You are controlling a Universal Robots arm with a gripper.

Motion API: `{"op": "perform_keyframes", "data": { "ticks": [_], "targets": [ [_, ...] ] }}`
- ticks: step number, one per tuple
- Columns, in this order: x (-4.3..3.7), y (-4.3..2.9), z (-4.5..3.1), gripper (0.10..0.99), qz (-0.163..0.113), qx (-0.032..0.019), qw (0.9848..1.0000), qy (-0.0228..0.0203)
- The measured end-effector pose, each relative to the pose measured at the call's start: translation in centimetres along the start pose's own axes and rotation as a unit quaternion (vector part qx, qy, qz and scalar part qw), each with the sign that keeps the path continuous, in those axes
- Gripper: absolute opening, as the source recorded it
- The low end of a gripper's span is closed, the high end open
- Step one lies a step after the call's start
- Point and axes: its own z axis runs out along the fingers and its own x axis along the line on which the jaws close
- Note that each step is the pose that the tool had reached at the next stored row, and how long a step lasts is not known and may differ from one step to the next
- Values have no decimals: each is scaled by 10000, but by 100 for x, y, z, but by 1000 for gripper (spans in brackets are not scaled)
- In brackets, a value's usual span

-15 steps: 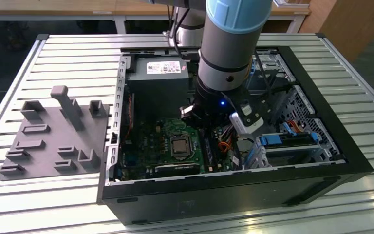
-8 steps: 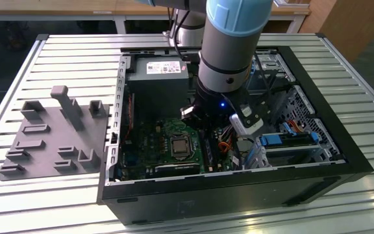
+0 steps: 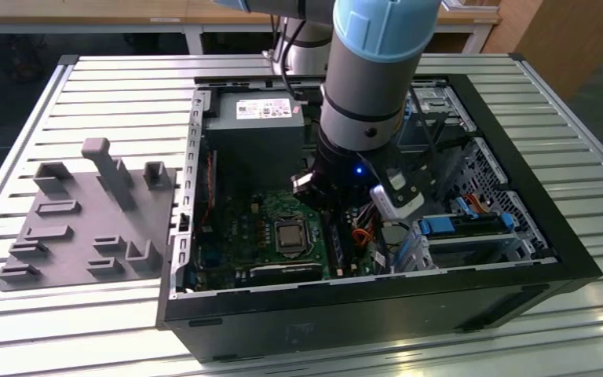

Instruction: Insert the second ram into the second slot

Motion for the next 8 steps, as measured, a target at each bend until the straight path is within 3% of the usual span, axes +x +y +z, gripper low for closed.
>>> {"op": "perform_keyframes", "data": {
  "ticks": [8],
  "targets": [
    [-1,5,32,133,0,0,10000,8]
  ]
}}
